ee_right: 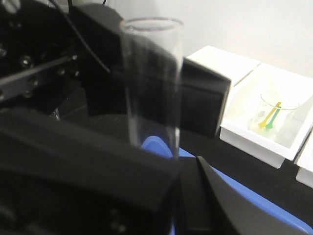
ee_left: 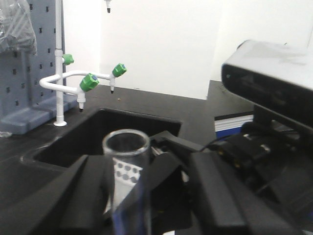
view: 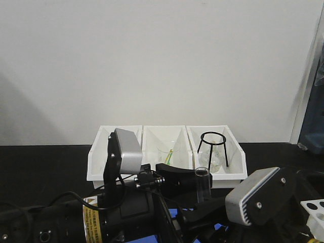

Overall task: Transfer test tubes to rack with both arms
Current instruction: 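Open the left gripper and pull the left arm away from the tube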

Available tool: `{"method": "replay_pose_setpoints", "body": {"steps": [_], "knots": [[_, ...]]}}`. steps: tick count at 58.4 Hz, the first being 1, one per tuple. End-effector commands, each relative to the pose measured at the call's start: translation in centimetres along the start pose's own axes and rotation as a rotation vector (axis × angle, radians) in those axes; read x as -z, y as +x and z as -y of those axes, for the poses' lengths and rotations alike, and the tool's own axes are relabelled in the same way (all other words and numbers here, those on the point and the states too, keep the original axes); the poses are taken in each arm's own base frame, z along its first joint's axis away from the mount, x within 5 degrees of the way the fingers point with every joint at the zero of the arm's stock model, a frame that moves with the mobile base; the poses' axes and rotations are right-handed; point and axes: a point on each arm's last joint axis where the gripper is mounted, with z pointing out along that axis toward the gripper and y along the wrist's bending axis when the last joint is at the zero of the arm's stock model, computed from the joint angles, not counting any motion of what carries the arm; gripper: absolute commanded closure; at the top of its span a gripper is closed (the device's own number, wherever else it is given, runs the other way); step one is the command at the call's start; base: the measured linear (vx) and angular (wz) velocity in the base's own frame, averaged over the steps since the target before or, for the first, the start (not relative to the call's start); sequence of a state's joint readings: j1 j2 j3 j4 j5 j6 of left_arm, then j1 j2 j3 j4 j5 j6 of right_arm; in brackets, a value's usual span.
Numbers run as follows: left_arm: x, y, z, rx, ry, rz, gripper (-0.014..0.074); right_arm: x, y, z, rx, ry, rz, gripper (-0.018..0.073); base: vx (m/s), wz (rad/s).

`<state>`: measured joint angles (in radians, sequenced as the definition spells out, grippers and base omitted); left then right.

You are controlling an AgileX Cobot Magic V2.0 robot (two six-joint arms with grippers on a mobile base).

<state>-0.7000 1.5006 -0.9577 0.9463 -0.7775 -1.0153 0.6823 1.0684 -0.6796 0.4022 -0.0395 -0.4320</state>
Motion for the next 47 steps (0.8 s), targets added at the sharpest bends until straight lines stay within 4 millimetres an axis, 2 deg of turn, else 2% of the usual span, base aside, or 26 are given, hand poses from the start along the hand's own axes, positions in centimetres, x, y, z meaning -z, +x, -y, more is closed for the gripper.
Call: {"method": "replay_pose_setpoints", "body": {"steps": [1, 5, 15, 32, 38, 47], "knots": [[0.4, -2.8, 1.4, -0.008, 0.064, 0.127, -0.0003, 0.5, -2.1, 0.5, 0.003, 0.042, 0.126, 0.0569, 0.0, 0.0], [0.4, -2.9, 1.3, -0.023, 0.061, 0.128, -0.0024, 0.5, -2.1, 0.5, 0.003, 0.042, 0.126, 0.0569, 0.0, 0.0], [0.8, -3.7, 1.4, -0.083, 0.033, 0.179, -0.0013, 0.5, -2.1, 0.5, 0.003, 0.042, 0.125, 0.0566, 0.0, 0.0], [3.0, -7.5, 2.6, -0.182, -0.071, 0.355, 0.0004, 0.5, -2.1, 0.5, 0.002, 0.043, 0.126, 0.0566, 0.0, 0.0], [3.9, -8.4, 3.1, -0.227, -0.11, 0.352, 0.0004, 0.5, -2.2, 0.6, 0.001, 0.045, 0.128, 0.0566, 0.0, 0.0], [5.5, -9.1, 3.1, -0.24, -0.264, 0.252, 0.0004, 0.7, -2.8, 1.1, -0.001, 0.09, 0.202, 0.0566, 0.0, 0.0]]}}
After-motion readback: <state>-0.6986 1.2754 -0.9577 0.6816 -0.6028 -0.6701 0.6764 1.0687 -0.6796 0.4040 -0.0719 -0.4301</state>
